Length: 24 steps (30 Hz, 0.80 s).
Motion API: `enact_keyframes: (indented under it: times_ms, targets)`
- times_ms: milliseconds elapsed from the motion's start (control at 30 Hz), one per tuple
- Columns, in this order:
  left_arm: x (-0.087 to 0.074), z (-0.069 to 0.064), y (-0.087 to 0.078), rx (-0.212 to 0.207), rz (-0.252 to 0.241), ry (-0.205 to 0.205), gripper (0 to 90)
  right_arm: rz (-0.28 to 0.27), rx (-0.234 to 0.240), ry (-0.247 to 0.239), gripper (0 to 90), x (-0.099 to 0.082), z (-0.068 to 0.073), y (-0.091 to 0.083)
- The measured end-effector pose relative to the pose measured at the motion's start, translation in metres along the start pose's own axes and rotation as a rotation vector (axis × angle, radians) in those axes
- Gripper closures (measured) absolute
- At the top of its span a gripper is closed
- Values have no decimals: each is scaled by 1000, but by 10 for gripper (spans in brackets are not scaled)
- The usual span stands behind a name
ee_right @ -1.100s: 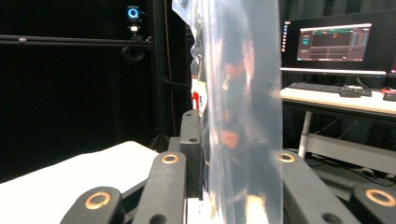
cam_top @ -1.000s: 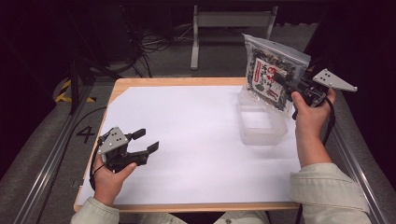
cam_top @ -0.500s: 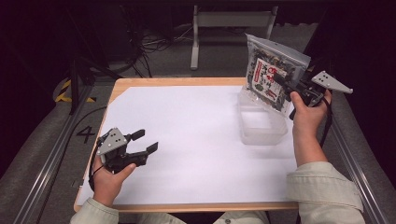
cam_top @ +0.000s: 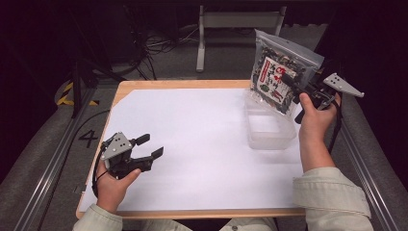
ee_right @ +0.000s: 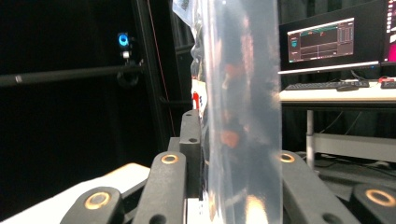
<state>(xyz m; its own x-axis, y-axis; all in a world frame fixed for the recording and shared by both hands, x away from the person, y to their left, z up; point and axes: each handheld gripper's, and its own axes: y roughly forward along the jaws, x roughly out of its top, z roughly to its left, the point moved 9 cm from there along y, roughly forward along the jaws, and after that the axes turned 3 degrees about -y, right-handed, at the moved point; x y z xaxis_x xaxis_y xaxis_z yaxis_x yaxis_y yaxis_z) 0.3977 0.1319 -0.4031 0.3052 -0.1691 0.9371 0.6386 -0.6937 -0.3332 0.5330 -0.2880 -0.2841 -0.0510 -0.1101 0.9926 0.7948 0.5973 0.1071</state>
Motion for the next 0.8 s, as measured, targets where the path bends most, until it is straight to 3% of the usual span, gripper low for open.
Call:
enact_keyframes:
  times_ms: [167, 400, 600, 800]
  targets:
    - [0, 0, -1, -2, 0, 9, 323, 19, -1, -30, 753, -4, 5, 5]
    - [0, 0, 0, -4, 1, 3, 323, 30, -46, -55, 753, -13, -3, -6]
    - [0, -2, 1, -6, 5, 7, 323, 34, -70, -59, 752, -19, -7, -9]
    - [-1, -2, 1, -9, 6, -3, 324, 32, -55, -46, 752, -27, -9, -9]
